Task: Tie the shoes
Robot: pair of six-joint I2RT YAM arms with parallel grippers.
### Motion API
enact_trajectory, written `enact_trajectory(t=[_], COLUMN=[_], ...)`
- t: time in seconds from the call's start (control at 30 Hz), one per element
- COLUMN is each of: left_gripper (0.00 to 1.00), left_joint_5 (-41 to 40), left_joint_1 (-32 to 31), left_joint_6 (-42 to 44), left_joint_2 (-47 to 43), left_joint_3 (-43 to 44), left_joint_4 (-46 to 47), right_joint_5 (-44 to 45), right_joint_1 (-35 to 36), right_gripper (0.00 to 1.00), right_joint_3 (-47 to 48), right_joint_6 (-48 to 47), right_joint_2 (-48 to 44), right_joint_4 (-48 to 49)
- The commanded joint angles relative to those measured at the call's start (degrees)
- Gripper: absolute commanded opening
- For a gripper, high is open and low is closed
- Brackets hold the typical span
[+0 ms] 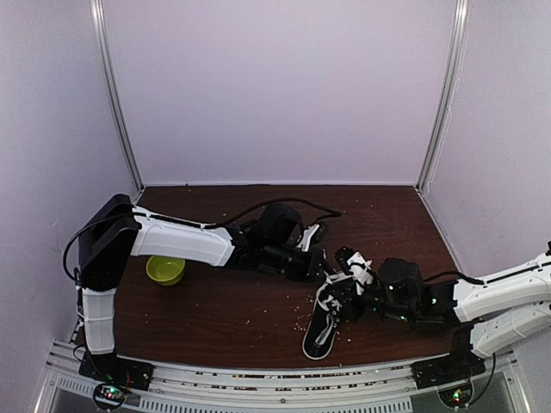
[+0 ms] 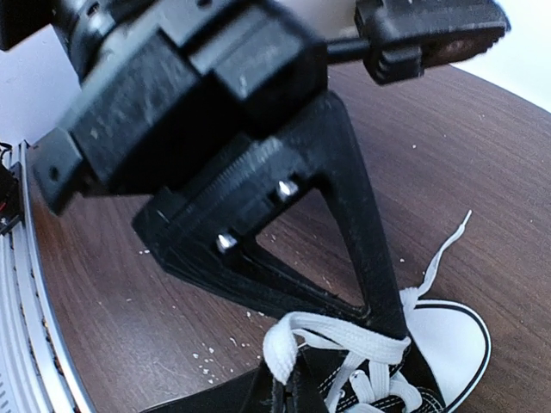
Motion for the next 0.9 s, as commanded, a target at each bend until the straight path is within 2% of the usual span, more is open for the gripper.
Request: enact_trajectory(t=[0.0,0.3,0.5,0.63,0.87], left_gripper=[0.0,0.0,0.0,0.0,0.0], left_joint_5=[-0.4,-0.4,0.7,1.4,1.3], left_joint_1=[0.5,0.5,0.4,0.3,0.6], left_joint_6=[-0.2,-0.3,-0.9,-1.2,-0.6], left_joint_2=[-0.3,-1.0,-1.3,-1.8,-2.2], left_joint_3=[1.7,1.6,1.0,0.2,-2.0], left_joint_4=[0.7,0.4,0.3,0.3,-1.3], right_joint_5=[5.1,17.8,26.2,26.2,20.2], right_joint_1=[1.2,2.7,3.0,2.9,1.8], right_gripper=[0.0,0.0,0.0,0.0,0.0], right_joint_3=[-0.3,4.8,8.5,9.6,7.4], right_joint_6=[0.4,2.8,5.2,5.1,6.0], right_joint_2=[3.3,10.7,15.8,18.5,19.9], right_joint_4=[0.0,-7.1,-6.2,-1.7,6.1])
